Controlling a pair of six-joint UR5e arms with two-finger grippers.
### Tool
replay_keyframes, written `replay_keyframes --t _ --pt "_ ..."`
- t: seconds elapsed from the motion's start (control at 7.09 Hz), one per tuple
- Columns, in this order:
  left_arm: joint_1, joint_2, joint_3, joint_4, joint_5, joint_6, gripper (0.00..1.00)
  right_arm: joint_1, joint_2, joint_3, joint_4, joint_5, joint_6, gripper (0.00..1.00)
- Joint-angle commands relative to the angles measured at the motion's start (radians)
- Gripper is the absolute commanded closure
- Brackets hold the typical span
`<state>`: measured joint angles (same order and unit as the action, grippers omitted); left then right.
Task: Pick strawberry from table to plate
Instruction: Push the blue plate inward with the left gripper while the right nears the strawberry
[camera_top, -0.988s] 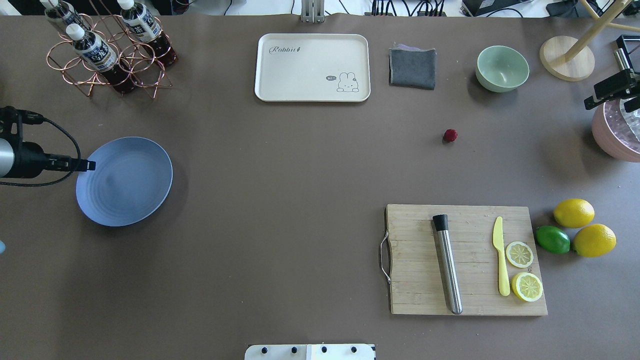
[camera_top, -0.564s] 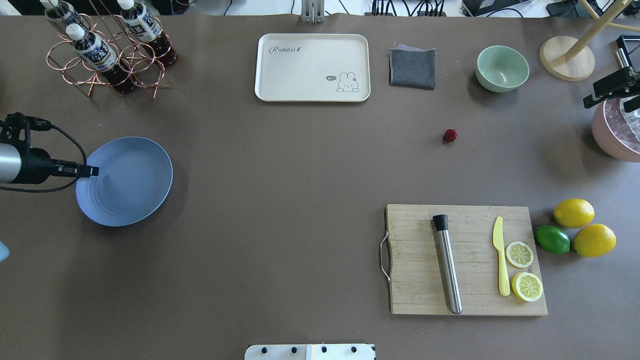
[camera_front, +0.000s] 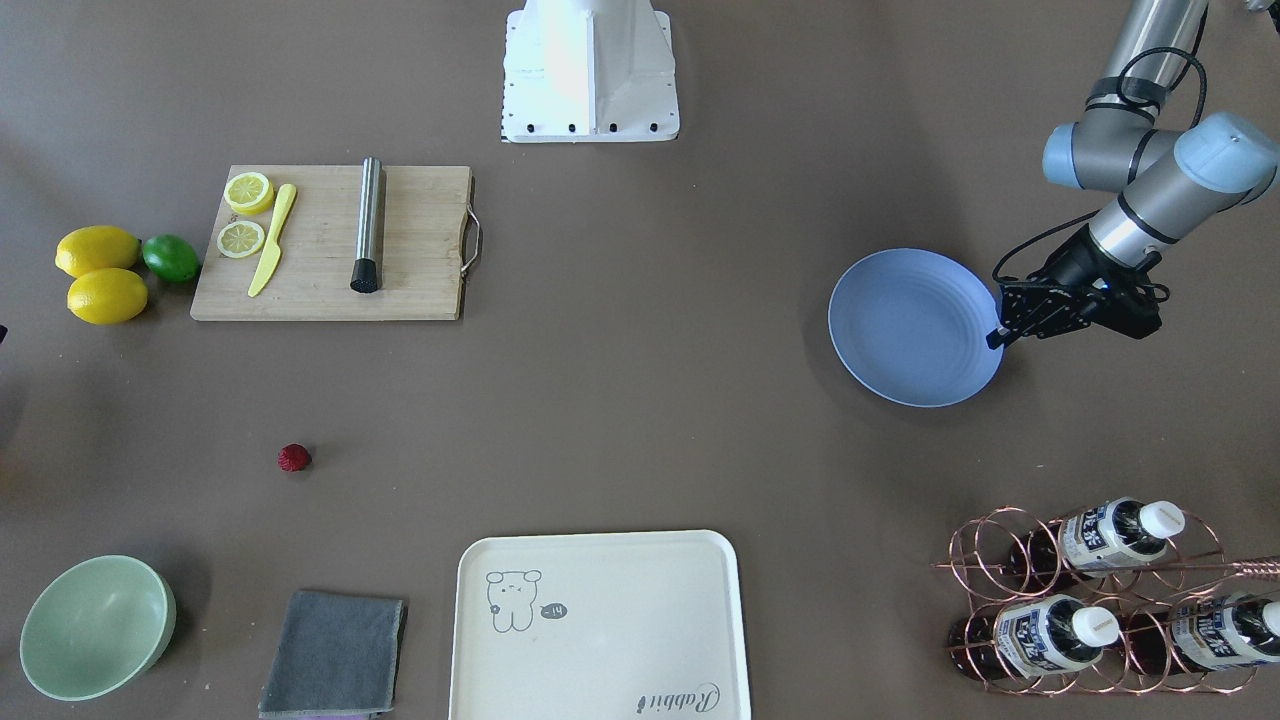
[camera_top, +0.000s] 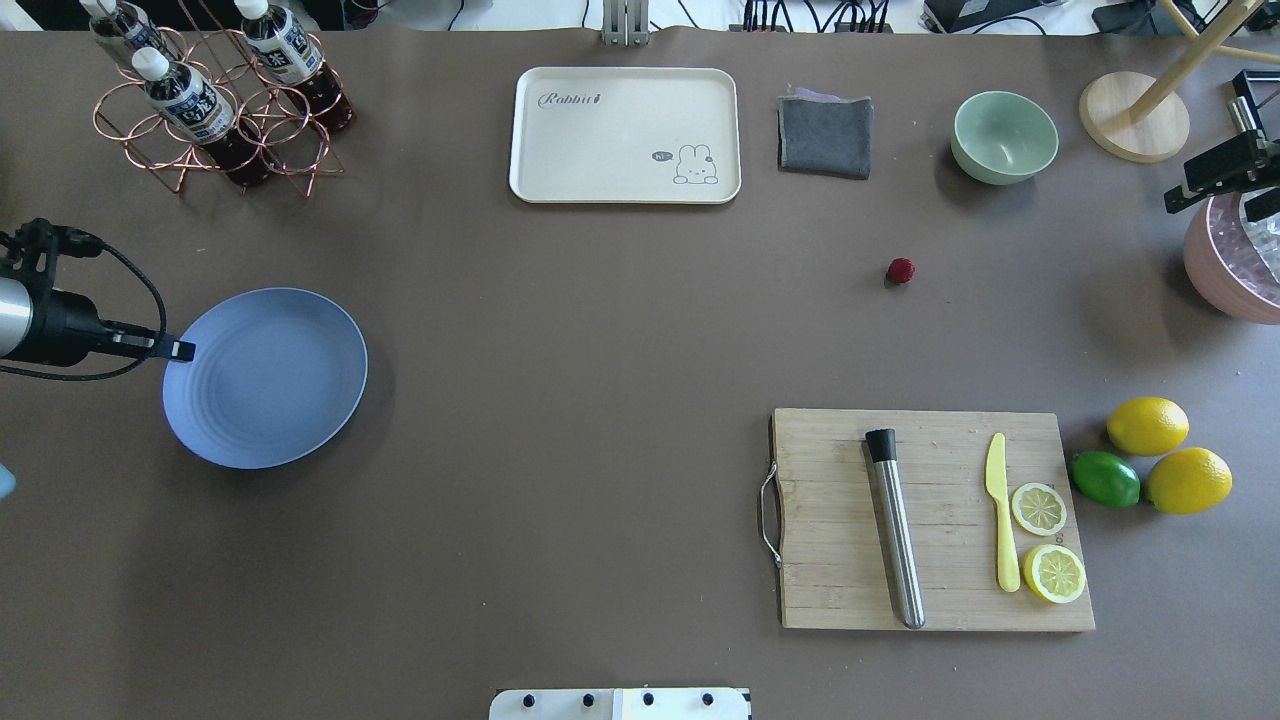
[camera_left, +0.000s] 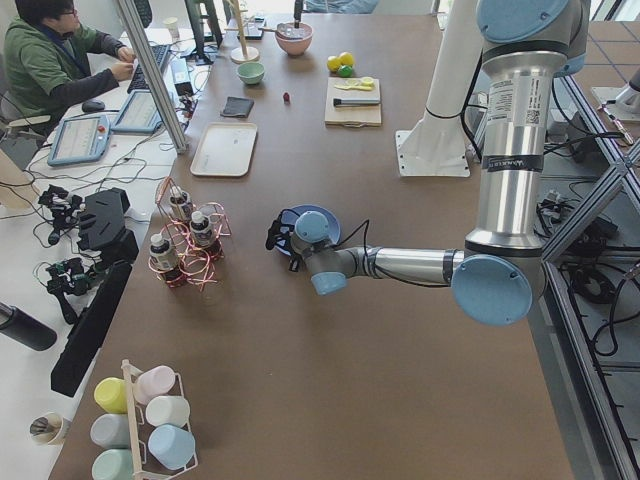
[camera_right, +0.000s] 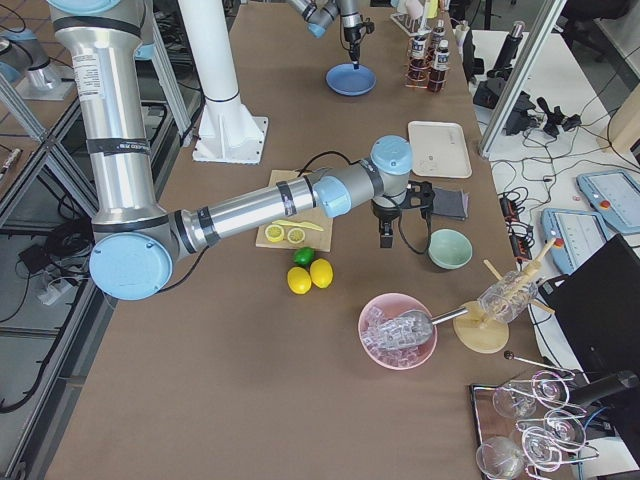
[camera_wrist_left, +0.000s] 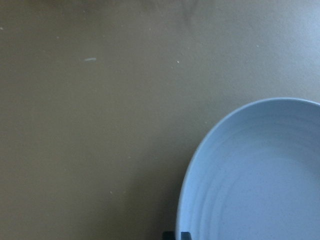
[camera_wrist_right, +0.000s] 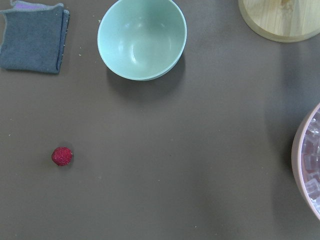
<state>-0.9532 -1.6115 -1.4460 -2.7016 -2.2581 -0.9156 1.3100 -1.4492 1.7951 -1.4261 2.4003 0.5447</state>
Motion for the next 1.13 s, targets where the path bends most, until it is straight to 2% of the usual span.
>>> replay_keyframes --t 0.0,0.28,0.42,0.56,0.71,0.99 --pt "-0.134 -0.088 -0.017 0.075 -0.232 -0.063 1.0 -0.002 0.038 -0.008 -0.005 0.003 0.021 0.0" --pt "-0.13 -0.163 -0.068 0.101 -0.23 -0.228 1.0 -0.05 0.061 -0.011 -0.002 -0.019 0.098 0.0" --pt "-0.095 -0.213 -0.091 0.103 -0.198 -0.332 1.0 -0.09 0.087 -0.014 -0.001 -0.071 0.15 0.0" --pt "-0.032 -0.218 -0.129 0.105 -0.146 -0.389 1.0 -0.136 0.111 -0.02 -0.001 -0.119 0.202 0.0" --pt "0.034 -0.232 -0.17 0.15 -0.053 -0.417 1.0 -0.191 0.156 -0.031 -0.001 -0.185 0.248 0.0" --pt "0.163 -0.318 -0.272 0.395 0.122 -0.424 1.0 -0.242 0.216 -0.08 -0.001 -0.207 0.259 0.0"
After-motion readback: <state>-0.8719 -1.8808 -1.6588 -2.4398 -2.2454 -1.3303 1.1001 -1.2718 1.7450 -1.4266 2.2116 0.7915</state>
